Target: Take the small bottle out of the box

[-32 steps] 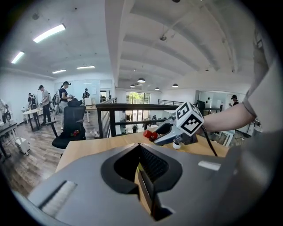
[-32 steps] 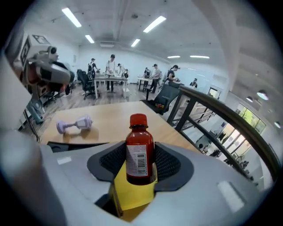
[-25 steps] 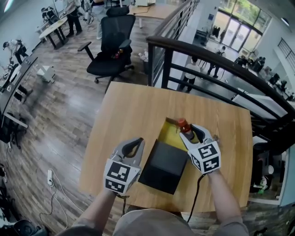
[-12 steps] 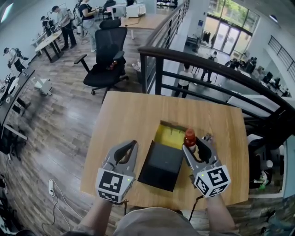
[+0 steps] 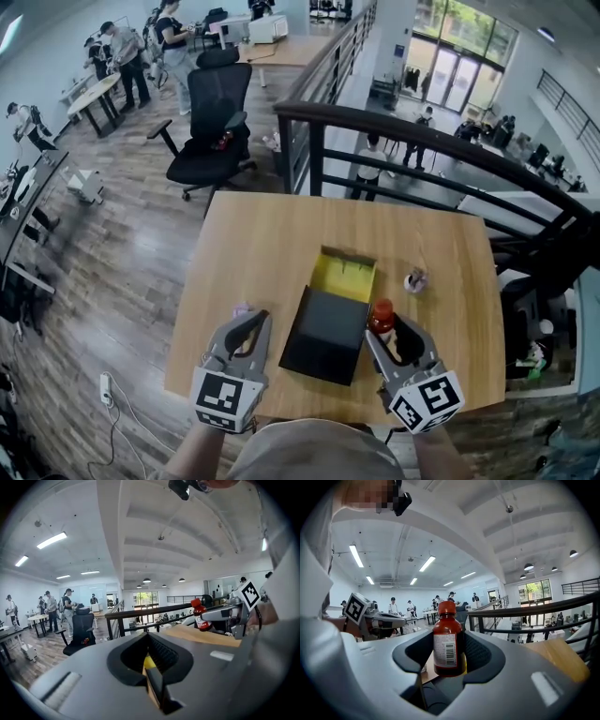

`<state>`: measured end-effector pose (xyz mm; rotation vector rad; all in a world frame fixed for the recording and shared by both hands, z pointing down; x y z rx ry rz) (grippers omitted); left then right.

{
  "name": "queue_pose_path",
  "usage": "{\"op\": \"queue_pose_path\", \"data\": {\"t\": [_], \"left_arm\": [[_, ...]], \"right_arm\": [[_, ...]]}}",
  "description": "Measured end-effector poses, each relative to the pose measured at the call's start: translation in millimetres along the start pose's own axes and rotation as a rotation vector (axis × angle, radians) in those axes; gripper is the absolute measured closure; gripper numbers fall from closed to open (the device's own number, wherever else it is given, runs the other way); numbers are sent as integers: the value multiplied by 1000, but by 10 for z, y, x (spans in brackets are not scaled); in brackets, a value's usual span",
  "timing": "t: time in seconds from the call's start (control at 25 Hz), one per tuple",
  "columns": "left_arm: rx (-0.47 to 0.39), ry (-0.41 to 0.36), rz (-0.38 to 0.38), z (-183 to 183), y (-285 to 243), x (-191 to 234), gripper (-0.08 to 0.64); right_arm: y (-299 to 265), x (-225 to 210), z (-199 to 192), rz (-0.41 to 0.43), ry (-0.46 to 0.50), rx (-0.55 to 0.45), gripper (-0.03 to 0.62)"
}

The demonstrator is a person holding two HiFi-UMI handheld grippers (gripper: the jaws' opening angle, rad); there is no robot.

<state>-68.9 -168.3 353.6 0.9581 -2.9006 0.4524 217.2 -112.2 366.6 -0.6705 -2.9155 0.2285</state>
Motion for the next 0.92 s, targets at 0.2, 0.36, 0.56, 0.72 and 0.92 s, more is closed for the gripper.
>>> {"op": "queue_pose_path", "data": {"t": [0.2,0.36,0.56,0.72,0.92], "left_arm": [[10,8,12,-62,25,6,558],[2,0,17,-24,26,36,558],[-2,15,11,6,-2,30,558],[8,20,12,-11,-4,-4,558],[10,2,-3,10,9,-73,558]], "right_arm": [[12,51,-61,20,-4,30,382],[-16,19,-42,4,-6,41,382],[-44,-23,-50,8,-15,55,382],[-47,-34,-51,26,-26,62,382],[-31,-16,-43,32,-26,70,382]]}}
Point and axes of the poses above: the fingertips, and each gripper's own axes: y backward along the fingers, x to its left, z out of its top, the point moved 10 cm from there along y, backward along the fingers, and after that the axes turned 14 degrees about y, right-handed, at the moved point
